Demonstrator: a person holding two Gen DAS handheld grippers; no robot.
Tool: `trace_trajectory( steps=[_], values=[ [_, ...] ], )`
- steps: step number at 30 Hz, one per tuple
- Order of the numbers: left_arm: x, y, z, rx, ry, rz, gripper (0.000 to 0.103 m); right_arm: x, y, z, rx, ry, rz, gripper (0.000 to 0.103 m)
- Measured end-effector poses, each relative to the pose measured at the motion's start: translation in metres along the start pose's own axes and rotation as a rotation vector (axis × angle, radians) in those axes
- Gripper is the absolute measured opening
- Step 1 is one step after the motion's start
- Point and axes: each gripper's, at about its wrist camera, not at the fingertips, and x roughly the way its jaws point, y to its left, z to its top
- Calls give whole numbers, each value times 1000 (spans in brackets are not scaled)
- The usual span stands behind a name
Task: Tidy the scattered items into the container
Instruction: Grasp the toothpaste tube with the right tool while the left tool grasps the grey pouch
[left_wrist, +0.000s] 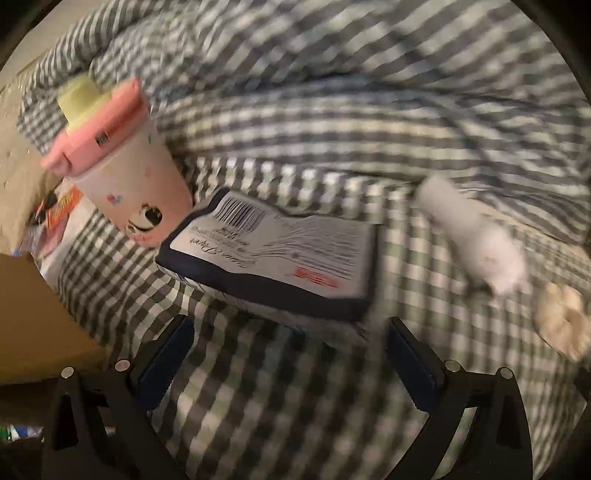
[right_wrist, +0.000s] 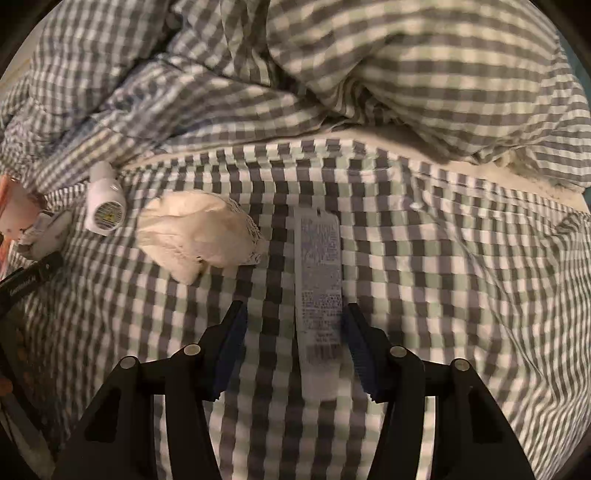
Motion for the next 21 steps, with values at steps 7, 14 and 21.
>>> trace_trajectory(
  steps=[7,14,21],
  values=[
    [15,13,2,-60,14,-90,83,2,-6,-1,4,-3,-14,29],
    [-18,-1,-5,33,-13,-156,8,-49,-25,-25,20,-76,22,28],
    [-38,-1,-4,83,-83,-83,10,-103,-39,-54,27,-131,82,28]
  ],
)
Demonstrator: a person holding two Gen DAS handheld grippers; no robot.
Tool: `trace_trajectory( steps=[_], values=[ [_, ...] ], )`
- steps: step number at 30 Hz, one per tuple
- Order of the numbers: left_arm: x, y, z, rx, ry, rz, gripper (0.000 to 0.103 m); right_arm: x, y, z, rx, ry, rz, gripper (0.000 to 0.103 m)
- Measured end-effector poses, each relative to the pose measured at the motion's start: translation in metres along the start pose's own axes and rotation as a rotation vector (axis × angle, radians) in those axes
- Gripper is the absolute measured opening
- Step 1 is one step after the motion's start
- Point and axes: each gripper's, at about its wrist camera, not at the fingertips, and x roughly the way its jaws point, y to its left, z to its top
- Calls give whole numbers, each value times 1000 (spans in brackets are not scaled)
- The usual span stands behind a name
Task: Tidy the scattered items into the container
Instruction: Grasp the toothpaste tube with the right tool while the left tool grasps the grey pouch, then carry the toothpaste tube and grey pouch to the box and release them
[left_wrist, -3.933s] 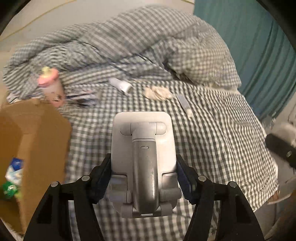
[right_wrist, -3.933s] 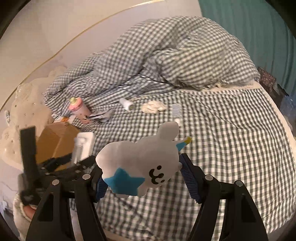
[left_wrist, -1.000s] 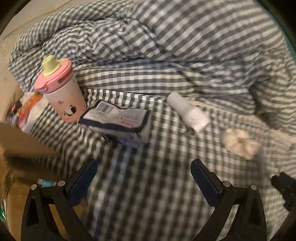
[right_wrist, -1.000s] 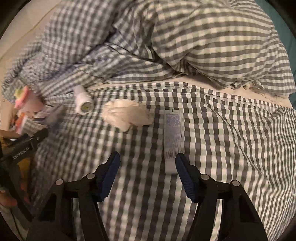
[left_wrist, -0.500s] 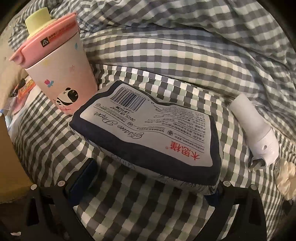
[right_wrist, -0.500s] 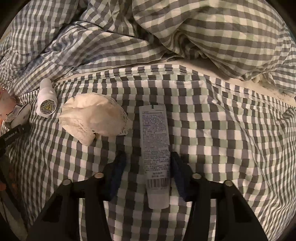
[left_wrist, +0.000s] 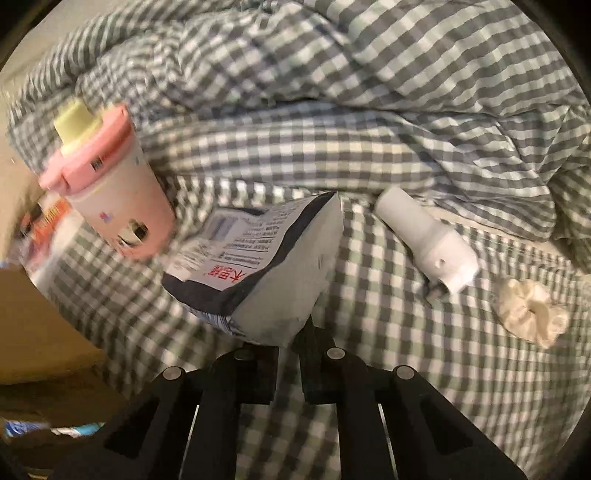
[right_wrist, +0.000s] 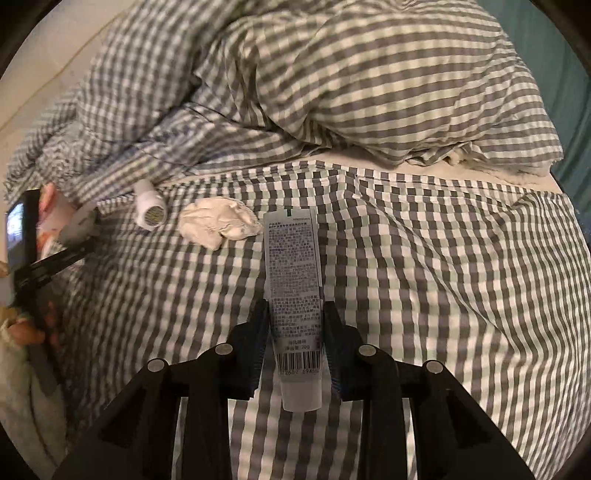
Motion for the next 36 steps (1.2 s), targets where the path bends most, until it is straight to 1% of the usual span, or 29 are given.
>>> trace_trajectory(
  steps=[1,2,3,5,7,9,13,16,19,22,24,26,28,33,36],
  values=[
    [2,-1,2,15,2,15,9,-5,0,-2,5,-4,5,28],
    [2,-2,4,22,12,14,8,-10,0,-4,8,-7,12,28],
    [2,-3,6,26,20,1,6,-11,2,-3,11,-10,18,28],
    [-8,-4,5,32,1,-25,3,-15,6,-4,10,-12,34,28],
    [-21,-5,1,37,-10,-47,2,-19,12,-6,4,-16,47,28],
    [-35,-5,-1,16,-7,-88,2,-28,18,-8,-4,-23,68,28],
    [-75,1,-15,-23,-29,-182,2,-50,29,-15,-17,-50,99,28],
    [-113,2,-28,-10,-56,-226,2,-69,34,-20,-20,-72,113,28],
    [-148,9,-42,-10,-87,-304,2,-92,42,-27,-28,-99,129,28],
    [-187,15,-56,-38,-104,-366,2,-114,53,-34,-43,-120,154,28],
    [-209,21,-65,-56,-104,-375,2,-128,63,-39,-53,-135,165,28],
    [-225,27,-71,-66,-94,-377,2,-142,74,-45,-67,-148,178,28],
    [-240,35,-77,-66,-102,-381,2,-156,87,-52,-84,-161,189,28],
    [-284,59,-97,-71,-157,-367,2,-188,121,-73,-131,-191,220,28],
    [-308,81,-110,-84,-200,-363,2,-205,144,-87,-169,-210,238,28]
  ],
)
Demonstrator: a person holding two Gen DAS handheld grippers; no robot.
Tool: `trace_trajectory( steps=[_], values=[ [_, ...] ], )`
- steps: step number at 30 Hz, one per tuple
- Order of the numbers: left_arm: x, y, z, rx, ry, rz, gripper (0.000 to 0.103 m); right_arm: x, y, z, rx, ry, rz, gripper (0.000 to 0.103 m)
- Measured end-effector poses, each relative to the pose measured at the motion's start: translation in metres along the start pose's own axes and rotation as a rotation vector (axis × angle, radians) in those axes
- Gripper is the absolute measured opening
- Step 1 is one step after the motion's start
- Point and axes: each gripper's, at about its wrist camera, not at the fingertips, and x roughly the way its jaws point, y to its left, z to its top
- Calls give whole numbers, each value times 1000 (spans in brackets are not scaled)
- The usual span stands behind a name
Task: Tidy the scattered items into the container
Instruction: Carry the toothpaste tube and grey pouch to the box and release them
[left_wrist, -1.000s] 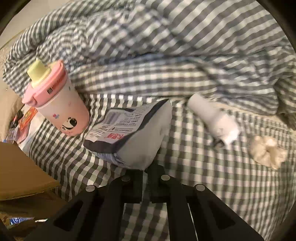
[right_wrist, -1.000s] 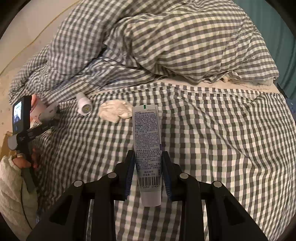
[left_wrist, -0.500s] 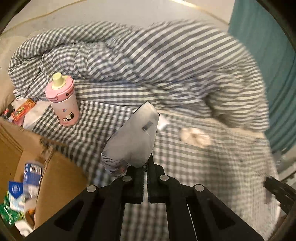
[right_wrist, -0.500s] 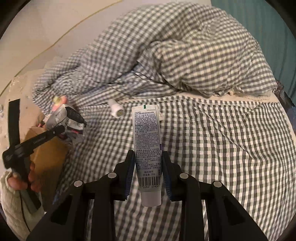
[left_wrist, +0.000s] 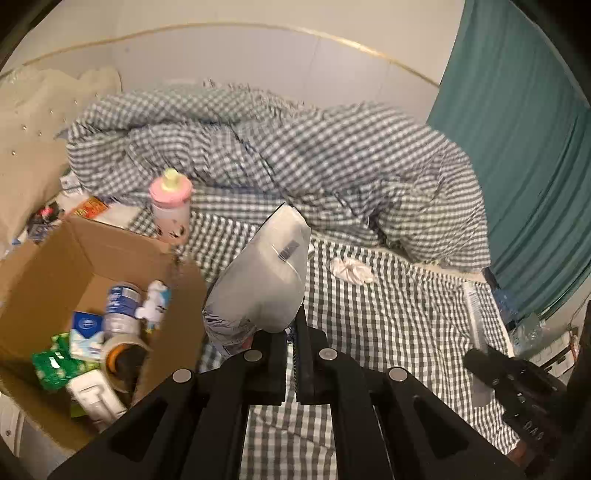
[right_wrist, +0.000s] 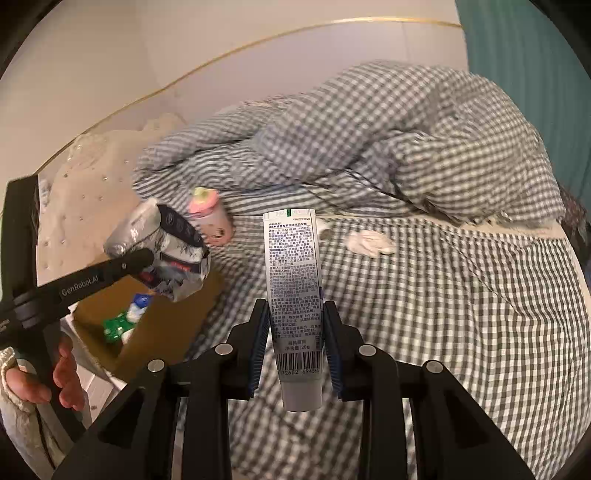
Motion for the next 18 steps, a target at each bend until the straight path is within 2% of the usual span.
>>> trace_trajectory(
  steps=[4,9,18],
  values=[
    [-29,25,-11,-14,-17,17,2,-5,42,-9,-39,-6,45,28],
    [-55,78,-25,-64,-16,83,2,11,107,-18,-107,27,115,28],
    [-54,169,-37,-157,13,166,2,76,215,-26,-243,139,177,28]
  ],
)
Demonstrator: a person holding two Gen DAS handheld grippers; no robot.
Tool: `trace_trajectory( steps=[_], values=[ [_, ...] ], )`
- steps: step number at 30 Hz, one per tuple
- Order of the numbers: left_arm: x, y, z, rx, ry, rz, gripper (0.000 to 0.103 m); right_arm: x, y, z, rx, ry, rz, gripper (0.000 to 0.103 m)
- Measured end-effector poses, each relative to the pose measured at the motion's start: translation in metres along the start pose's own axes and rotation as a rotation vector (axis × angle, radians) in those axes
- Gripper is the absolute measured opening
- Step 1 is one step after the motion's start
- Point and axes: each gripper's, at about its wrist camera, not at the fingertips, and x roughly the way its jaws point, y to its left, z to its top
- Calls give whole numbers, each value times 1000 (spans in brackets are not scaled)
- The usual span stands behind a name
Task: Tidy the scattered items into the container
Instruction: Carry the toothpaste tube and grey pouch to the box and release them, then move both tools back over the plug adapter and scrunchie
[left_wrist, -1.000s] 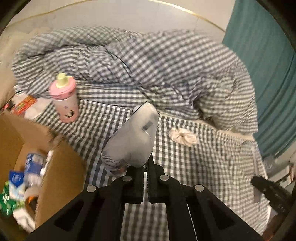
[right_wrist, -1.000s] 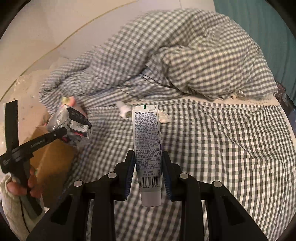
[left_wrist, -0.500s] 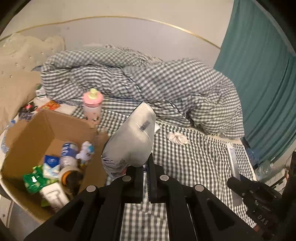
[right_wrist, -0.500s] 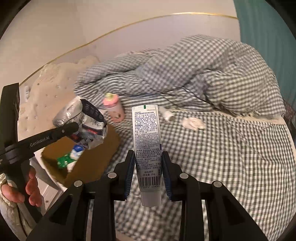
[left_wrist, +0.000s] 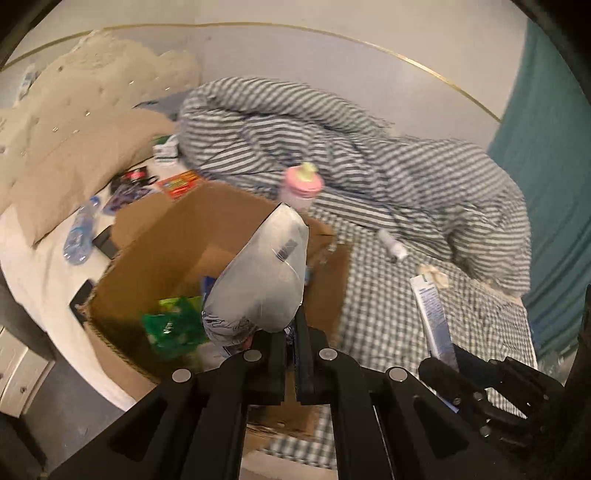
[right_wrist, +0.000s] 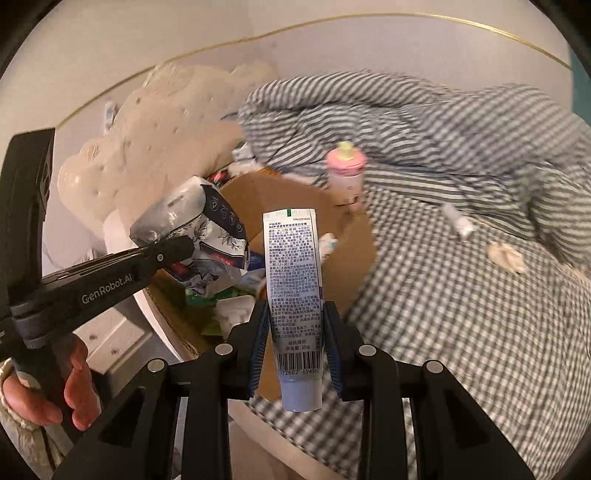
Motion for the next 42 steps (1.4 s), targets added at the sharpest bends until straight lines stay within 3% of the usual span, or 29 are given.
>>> trace_trajectory(
  steps=[6,8,9,10,11,12,14,21,24,26,34,42],
  values=[
    [33,28,9,-30,45,39,6,60,26,25,-28,64,5,29],
    [42,30,11,-14,54,83,29,72,28,31,-23,48,-17,31],
    [44,32,13,-14,49,120,37,75,26,33,-17,35,-51,39],
    [46,35,15,-22,44,151,56,76,23,34,-11,24,-82,45],
    [46,40,15,-39,41,167,70,75,18,33,2,11,-98,60],
    [46,45,16,-58,34,159,75,73,11,33,19,-1,-95,72],
    [42,50,16,-87,8,127,84,68,-4,31,58,-12,-72,73],
    [48,8,11,-31,30,88,86,33,-52,13,124,-39,-139,73],
    [45,-25,3,22,29,67,87,4,-77,0,160,-65,-171,73],
    [42,-48,-3,50,23,47,96,-15,-97,-10,181,-77,-202,73],
    [41,-134,-25,150,28,1,98,-83,-182,-59,349,-123,-276,74],
    [63,-202,-35,242,58,-14,99,-101,-229,-82,421,-125,-312,74]
  ],
)
